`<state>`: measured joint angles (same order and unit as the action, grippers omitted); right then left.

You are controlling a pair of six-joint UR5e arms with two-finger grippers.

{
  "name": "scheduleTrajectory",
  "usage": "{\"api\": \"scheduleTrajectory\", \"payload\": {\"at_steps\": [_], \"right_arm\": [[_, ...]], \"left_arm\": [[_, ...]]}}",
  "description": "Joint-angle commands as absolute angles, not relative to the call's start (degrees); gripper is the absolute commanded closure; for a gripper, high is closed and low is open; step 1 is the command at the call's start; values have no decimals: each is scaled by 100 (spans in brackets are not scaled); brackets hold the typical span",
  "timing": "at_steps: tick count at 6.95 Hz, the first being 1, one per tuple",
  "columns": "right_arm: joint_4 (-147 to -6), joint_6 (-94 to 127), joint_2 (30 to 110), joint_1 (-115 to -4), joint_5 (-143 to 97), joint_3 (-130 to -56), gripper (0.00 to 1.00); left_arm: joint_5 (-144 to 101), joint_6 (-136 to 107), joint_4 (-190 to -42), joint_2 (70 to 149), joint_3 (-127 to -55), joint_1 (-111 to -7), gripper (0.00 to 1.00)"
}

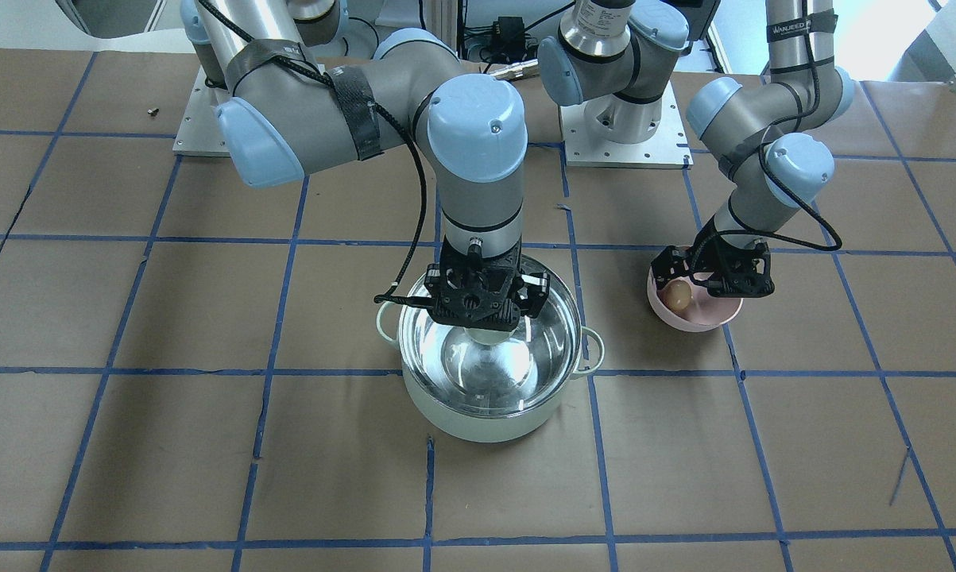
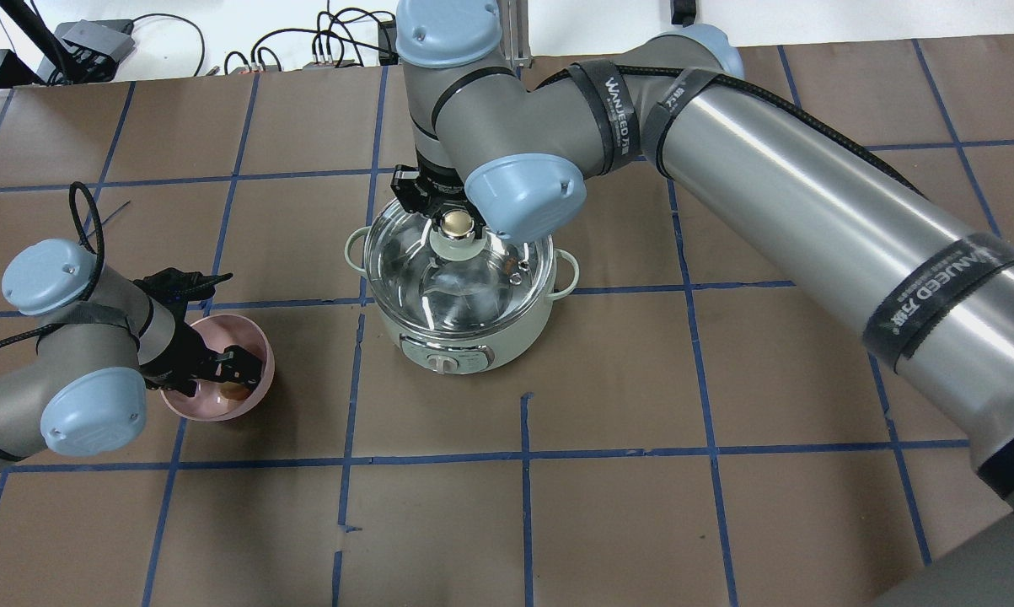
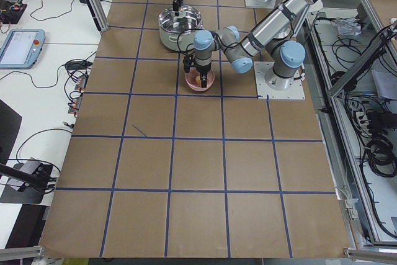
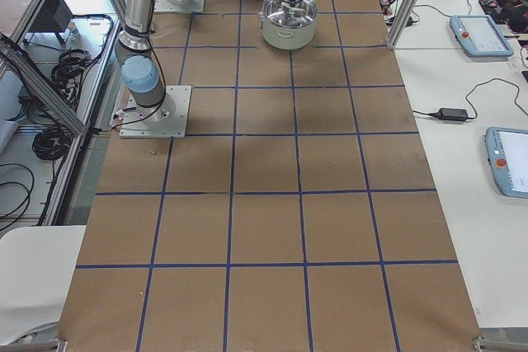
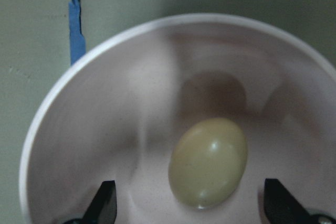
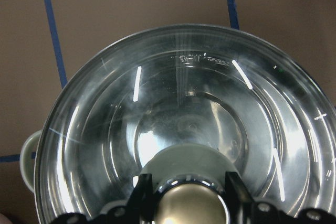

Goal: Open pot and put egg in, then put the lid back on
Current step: 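Grasp the glass lid knob with the right gripper and lift it off the pot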

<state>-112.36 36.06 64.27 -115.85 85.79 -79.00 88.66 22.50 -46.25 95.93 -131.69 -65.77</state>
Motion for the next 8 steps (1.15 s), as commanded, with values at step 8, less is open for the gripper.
{"api": "scheduleTrajectory", "payload": {"at_steps": [8], "right_arm": [[-9413,-5,7752,-8789,8216,-7681,80]], "left_arm": [[8974,2382,-4658,9668,-13192,-6601,1]]}}
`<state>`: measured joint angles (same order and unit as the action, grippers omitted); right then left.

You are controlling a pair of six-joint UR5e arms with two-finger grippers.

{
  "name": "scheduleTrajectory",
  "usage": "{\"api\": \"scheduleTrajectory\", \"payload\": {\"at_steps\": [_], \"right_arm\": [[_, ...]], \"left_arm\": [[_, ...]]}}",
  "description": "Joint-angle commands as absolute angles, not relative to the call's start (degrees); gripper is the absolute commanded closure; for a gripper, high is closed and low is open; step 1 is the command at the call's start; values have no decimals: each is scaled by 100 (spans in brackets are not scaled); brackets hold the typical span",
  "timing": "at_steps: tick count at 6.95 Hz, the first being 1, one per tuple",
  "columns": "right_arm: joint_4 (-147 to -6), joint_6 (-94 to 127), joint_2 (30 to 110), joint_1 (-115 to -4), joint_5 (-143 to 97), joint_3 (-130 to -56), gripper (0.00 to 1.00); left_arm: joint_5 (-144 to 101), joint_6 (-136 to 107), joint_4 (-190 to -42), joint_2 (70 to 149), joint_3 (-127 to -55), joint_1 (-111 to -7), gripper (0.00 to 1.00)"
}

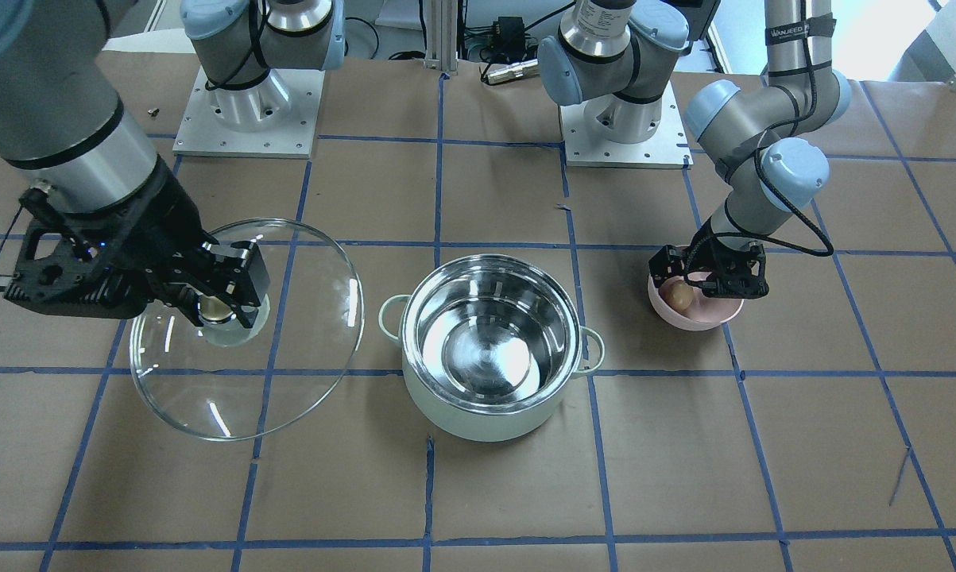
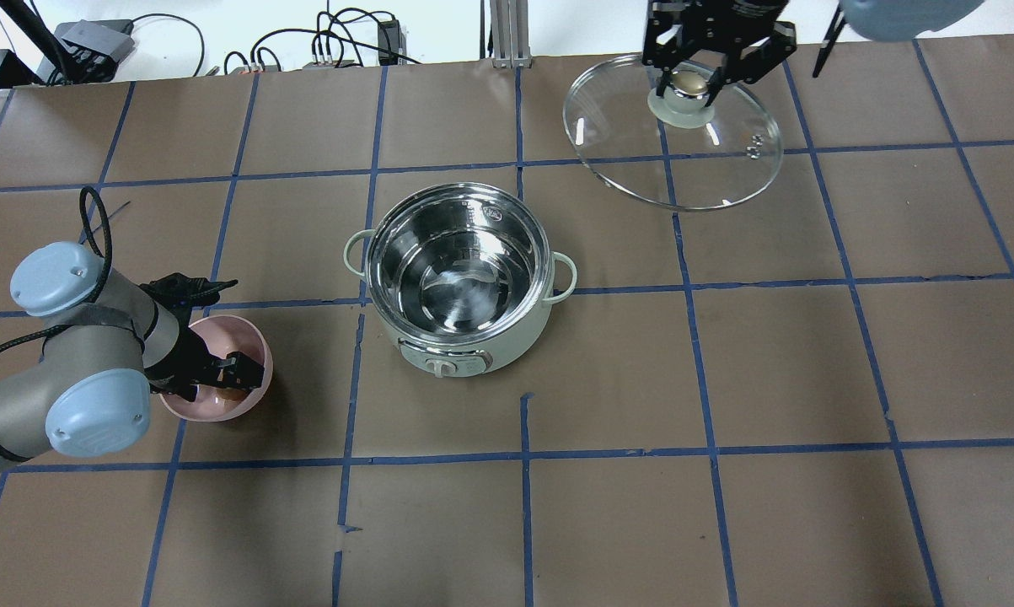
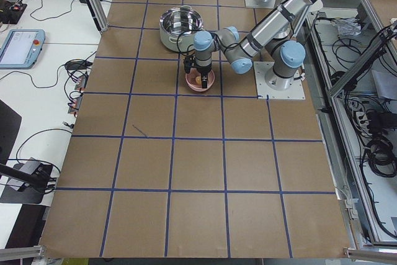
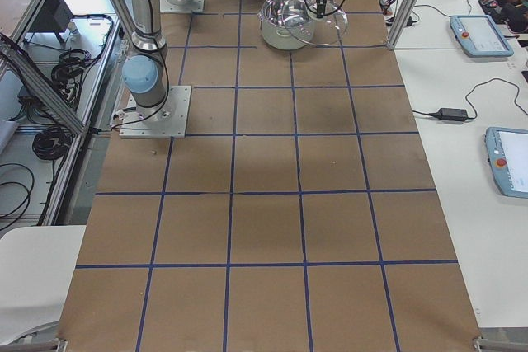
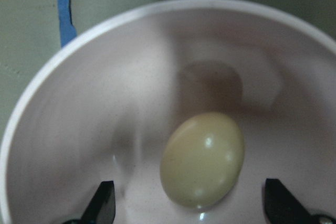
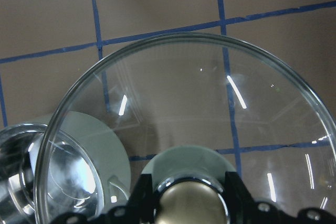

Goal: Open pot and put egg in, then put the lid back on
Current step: 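Grasp the glass lid knob with the right gripper and lift it off the pot, then close the left gripper on the brown egg in the bowl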

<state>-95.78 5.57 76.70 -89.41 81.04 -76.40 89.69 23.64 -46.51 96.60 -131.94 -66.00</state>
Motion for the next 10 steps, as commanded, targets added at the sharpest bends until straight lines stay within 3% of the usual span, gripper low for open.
{"api": "scheduleTrajectory", "payload": {"at_steps": [1,10], "right_arm": [[-9413,-113,7752,-8789,8287,-7716,80],[-9431,-114,7804,-8798,8218,-7822,79]], "left_arm": [[8974,2373,-4684,9668,-13192,-6601,1],[8886,2311,-4220,9851,-13122,-6601,2]]}}
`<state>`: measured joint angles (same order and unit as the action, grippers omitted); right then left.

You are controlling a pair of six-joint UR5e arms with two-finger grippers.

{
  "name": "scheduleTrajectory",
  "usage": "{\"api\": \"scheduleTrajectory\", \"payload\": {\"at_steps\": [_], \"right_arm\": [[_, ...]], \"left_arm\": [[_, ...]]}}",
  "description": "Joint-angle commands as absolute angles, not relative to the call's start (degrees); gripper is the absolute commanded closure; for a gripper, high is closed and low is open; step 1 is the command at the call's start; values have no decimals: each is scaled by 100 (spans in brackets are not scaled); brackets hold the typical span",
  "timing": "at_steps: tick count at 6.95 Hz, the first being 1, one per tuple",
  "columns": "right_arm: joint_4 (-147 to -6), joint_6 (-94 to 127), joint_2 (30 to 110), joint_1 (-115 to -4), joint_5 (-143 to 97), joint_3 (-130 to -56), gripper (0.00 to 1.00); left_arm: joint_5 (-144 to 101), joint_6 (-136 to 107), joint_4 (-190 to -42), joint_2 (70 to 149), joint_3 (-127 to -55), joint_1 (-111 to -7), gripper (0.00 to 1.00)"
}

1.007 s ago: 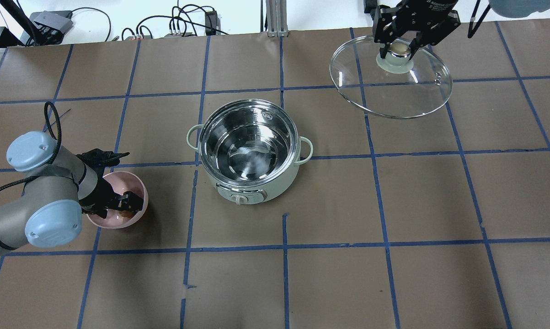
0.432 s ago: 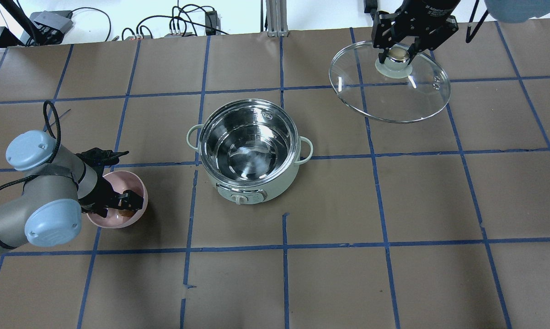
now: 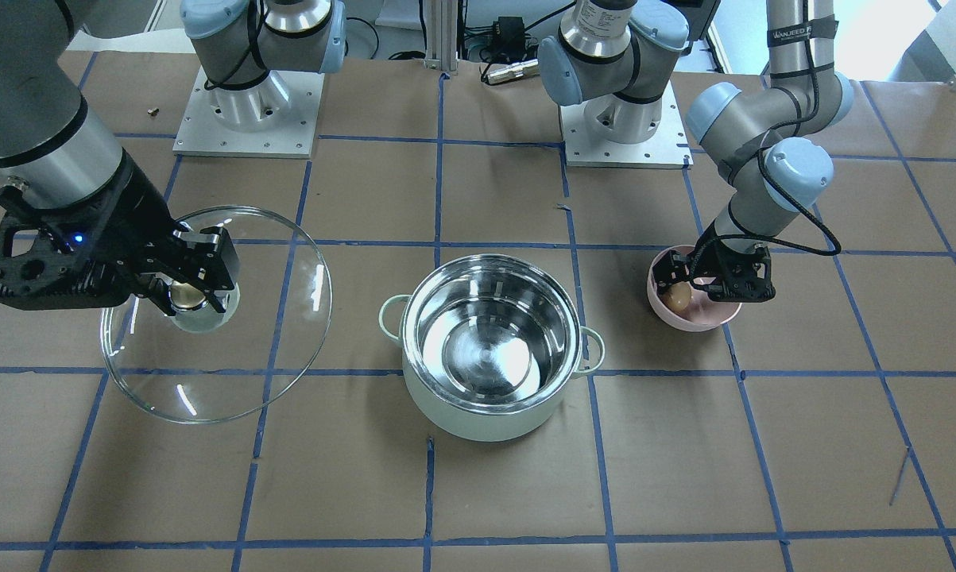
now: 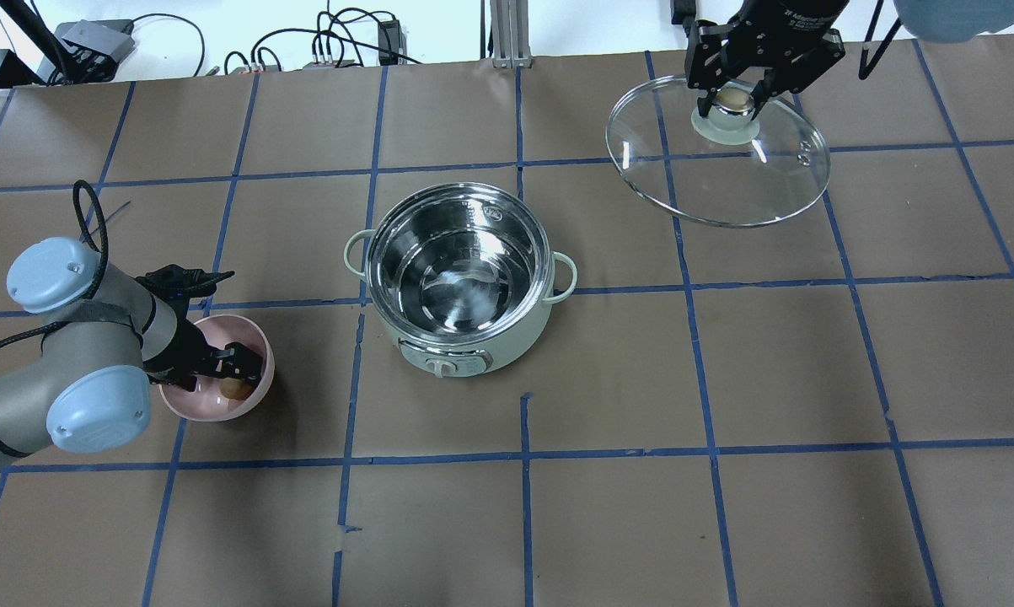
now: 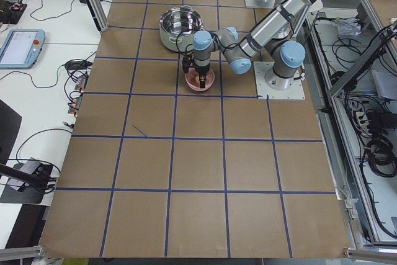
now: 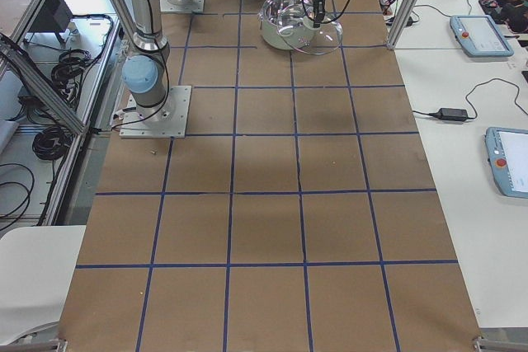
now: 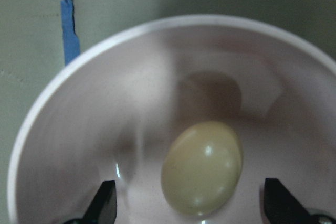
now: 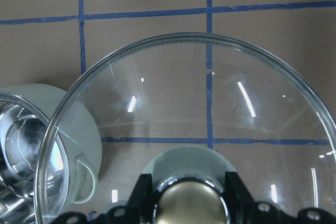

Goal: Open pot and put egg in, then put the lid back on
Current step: 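Close the left gripper on the brown egg in the bowl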

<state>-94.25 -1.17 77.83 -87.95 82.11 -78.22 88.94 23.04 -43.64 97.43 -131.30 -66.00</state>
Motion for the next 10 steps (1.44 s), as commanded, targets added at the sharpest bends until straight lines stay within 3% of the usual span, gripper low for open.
{"api": "scheduleTrajectory", "payload": {"at_steps": [1,2,5,6,7,10], "right_arm": [[-9431,-106,7805,-8807,8200,-7831,79],[-9431,-79,7805,-8807,8183,-7831,78],[-9431,-79,7813,-8807,8183,-7840,78],[-9431,-79,7805,-8807,8183,-7840,78],[-9431,-79,7813,-8807,8183,-7840,78],[-9439,-88,7805,-8815,8174,-7831,78]], "left_arm": [[8912,2312,-4158,9887,-13131,-6601,2],[8903,2312,-4157,9896,-13122,-6601,3],[8930,2320,-4157,9905,-13104,-6609,72],[8930,2303,-4157,9905,-13104,-6609,89],[8930,2303,-4157,9897,-13104,-6609,96],[8895,2303,-4149,9888,-13087,-6609,98]]}}
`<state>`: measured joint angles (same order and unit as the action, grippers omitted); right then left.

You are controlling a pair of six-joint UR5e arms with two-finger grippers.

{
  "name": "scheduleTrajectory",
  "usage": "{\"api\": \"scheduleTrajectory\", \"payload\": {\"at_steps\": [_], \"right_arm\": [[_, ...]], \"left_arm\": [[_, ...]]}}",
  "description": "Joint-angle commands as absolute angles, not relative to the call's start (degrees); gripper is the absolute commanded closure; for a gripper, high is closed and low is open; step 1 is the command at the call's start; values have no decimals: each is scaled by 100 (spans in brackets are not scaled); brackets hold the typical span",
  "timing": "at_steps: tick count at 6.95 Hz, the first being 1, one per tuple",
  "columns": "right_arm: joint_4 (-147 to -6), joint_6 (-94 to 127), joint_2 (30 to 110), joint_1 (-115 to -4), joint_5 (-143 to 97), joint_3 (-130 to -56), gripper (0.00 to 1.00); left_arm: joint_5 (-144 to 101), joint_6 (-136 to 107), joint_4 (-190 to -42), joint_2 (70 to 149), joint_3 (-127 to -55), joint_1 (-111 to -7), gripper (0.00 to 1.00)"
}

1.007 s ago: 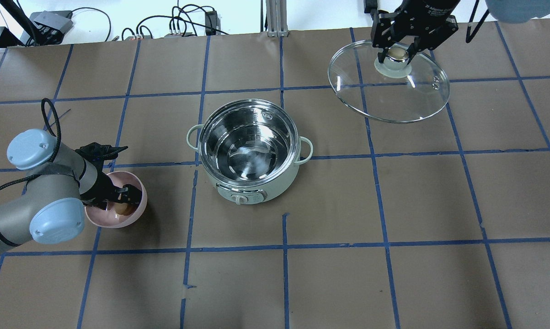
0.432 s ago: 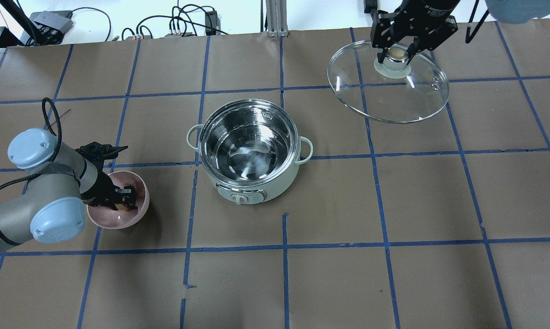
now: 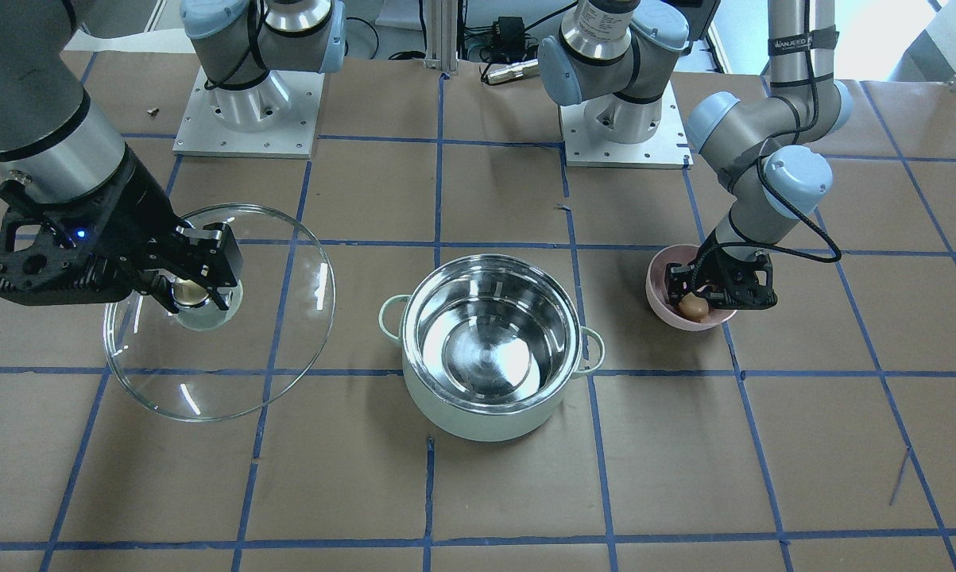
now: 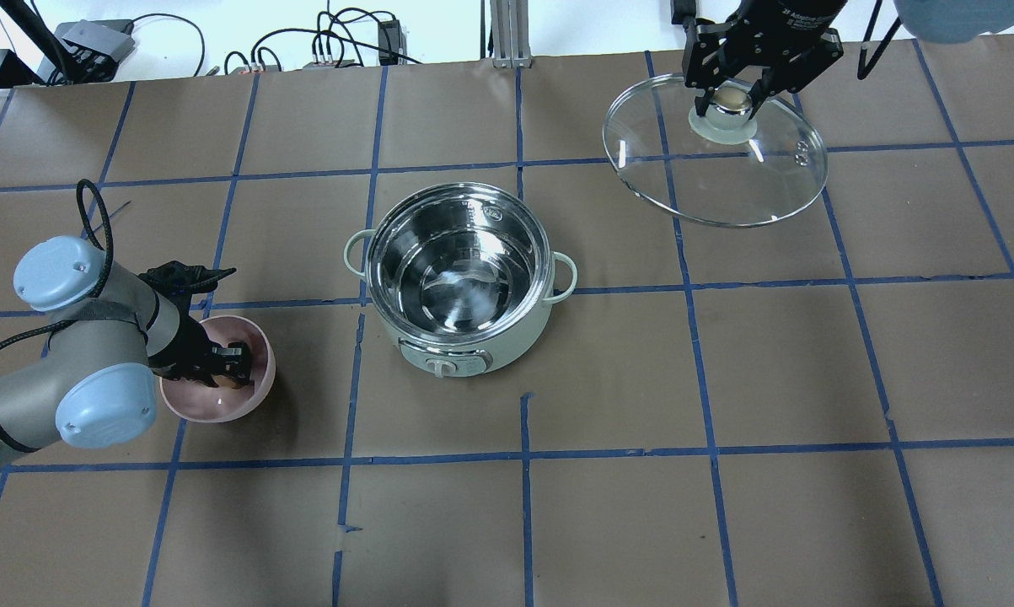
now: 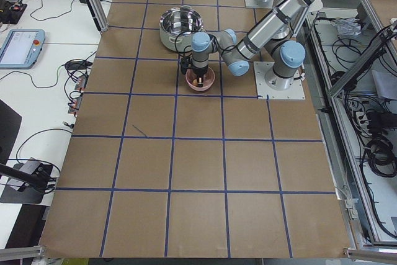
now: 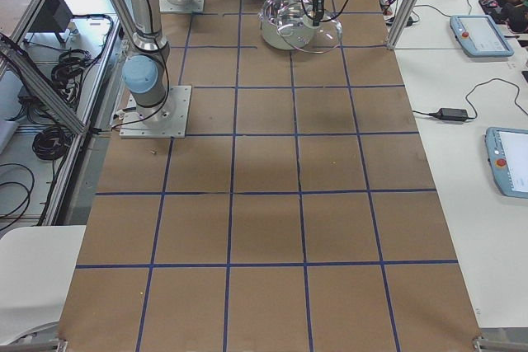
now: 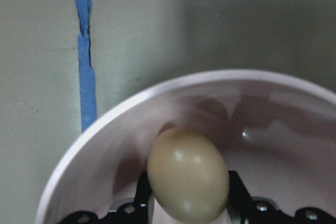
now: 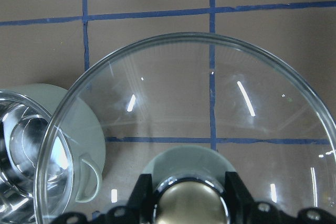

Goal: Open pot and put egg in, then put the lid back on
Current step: 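Close the left gripper on the brown egg in the bowl, then lift the egg with the left gripper and carry it over the pot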

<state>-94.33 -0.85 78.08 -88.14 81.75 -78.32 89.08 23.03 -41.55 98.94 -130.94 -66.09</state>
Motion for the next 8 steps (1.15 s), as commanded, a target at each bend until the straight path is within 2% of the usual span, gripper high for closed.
{"api": "scheduleTrajectory", "payload": {"at_steps": [1,3,5,7,8], "right_arm": [[-9439,-88,7805,-8815,8174,-7840,78],[-9439,-97,7805,-8815,8174,-7840,78],[-9439,-97,7805,-8815,8165,-7840,77],[-9431,-123,7805,-8816,8191,-7840,77],[-9422,-132,7805,-8807,8200,-7849,77]], "left_arm": [[8895,2303,-4148,9888,-13009,-6609,98],[8912,2268,-4479,9783,-12553,-6688,98],[8912,2085,-4675,9607,-12411,-6950,98],[8947,1627,-5497,9431,-11860,-7329,98],[8939,1565,-5641,9405,-11813,-7356,98]]}}
